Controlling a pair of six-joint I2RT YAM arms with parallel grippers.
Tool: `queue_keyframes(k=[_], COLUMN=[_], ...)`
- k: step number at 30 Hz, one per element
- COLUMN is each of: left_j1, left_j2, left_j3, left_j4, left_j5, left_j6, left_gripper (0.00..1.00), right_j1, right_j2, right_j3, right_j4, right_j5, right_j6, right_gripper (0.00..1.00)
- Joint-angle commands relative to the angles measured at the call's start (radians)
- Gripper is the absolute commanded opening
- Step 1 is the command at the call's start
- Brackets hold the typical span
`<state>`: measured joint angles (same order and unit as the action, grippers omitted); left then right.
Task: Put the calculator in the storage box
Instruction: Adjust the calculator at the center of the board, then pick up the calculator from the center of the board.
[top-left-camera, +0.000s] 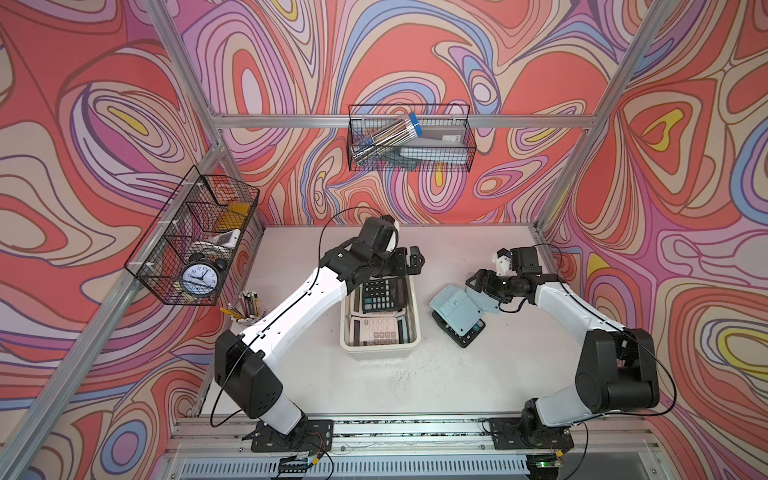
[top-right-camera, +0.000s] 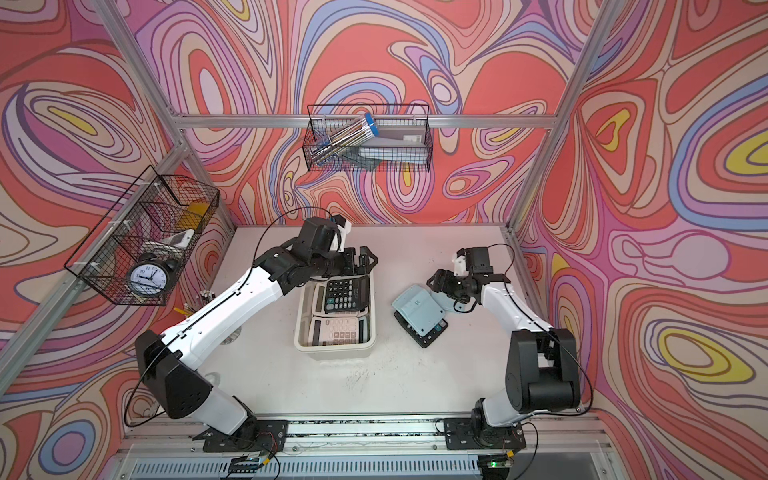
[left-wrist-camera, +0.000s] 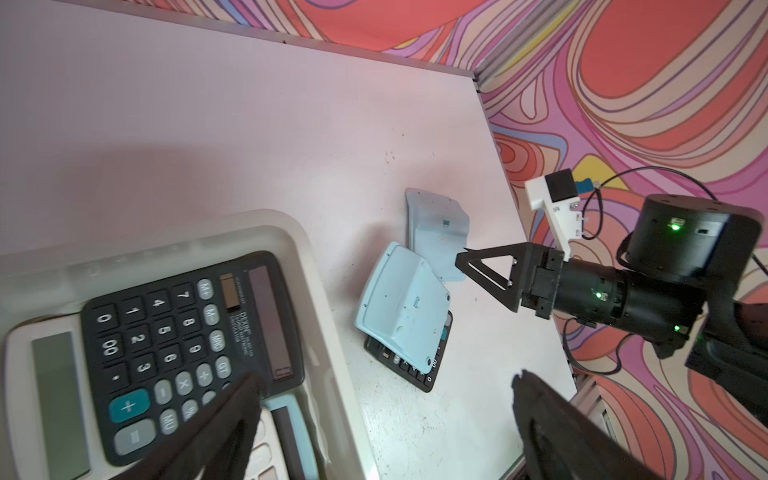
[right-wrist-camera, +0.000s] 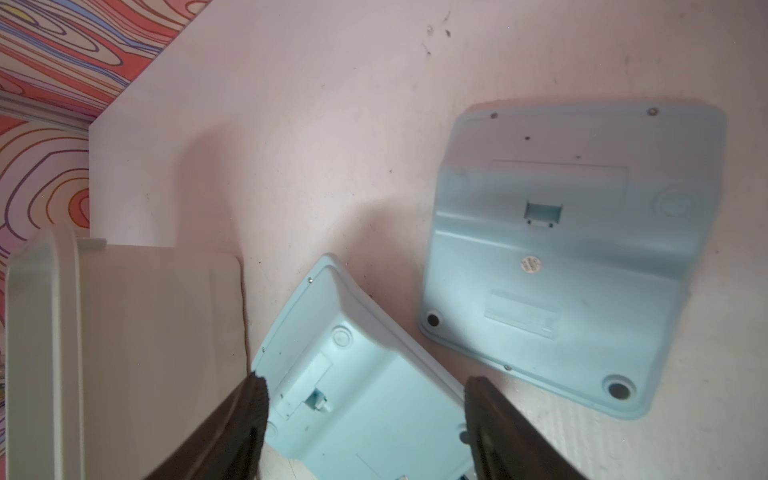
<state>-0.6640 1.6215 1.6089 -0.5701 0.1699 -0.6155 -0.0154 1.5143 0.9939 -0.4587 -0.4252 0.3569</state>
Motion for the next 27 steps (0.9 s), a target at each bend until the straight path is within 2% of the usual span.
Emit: queue_keyframes(k=[1, 6, 14, 22, 27], left_j1=[-0.034, -0.043, -0.085, -0.095, -0.095], left_j2=[0.086, 0.309, 0.563, 0.683, 0.728], left_j3=[0.082, 0.286, 0.517, 0.568, 0.577], left_j4=[-0.03, -0.15, -0.27, -0.286, -0.29], left_j5=[-0.011, 0.082, 0.112, 0.137, 0.138], left_j6=[0.037, 0.071, 0.108, 0.093, 0.087], left_gripper=[0.99, 0.99, 0.99, 0.91, 0.76], right_j1=[-0.035, -0.048, -0.079, -0.093, -0.093], right_j2=[-0.039, -0.052, -0.086, -0.037, 0.007], right_j3=[-0.04, -0.099, -0.182, -0.268, -0.285], right_j4=[0.017, 0.042, 0.078, 0.233, 0.286], right_j5=[-0.042, -0.064, -0.051, -0.168, -0.196], right_j6=[0.014, 0.015, 0.047, 0.107, 0.122], right_gripper=[0.76, 0.76, 0.75, 0.73, 0.7])
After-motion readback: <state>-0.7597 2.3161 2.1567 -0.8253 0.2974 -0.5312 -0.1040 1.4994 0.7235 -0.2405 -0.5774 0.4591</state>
